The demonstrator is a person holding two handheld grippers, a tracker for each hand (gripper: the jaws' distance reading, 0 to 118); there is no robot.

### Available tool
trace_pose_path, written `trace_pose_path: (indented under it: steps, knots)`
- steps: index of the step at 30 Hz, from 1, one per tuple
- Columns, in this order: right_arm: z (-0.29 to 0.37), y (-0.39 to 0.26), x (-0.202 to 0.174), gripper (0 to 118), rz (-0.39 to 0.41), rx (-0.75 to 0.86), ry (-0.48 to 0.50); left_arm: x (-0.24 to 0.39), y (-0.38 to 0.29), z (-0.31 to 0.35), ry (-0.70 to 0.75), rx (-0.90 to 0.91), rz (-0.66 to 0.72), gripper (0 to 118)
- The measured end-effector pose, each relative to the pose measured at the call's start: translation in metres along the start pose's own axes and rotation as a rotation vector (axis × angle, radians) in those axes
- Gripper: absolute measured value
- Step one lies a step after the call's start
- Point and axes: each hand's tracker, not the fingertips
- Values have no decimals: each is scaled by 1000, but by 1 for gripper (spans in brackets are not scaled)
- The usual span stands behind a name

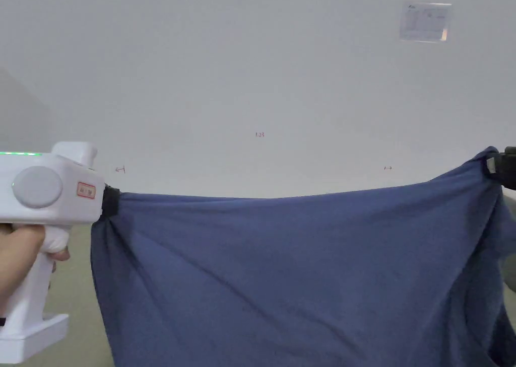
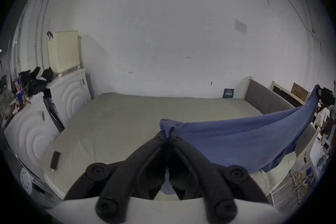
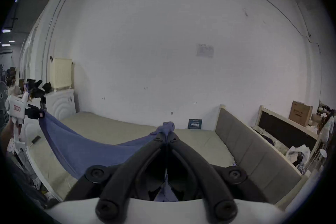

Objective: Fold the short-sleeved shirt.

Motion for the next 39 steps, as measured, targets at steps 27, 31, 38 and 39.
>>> trace_pose_path:
  steps: [27,31,38,39]
  knots:
    - [-231,112,-4,0,7,-9,-83,22,165,-150,205,49,-18,2]
    - [-237,107,1,0,24,-18,-95,21,176,-190,237,57,-25,2]
    - [-335,95,-6,0,20,-44,-133,29,169,-252,266,65,-41,2]
    - [-344,88,-4,0,16,-47,-133,30,164,-260,262,63,-37,2]
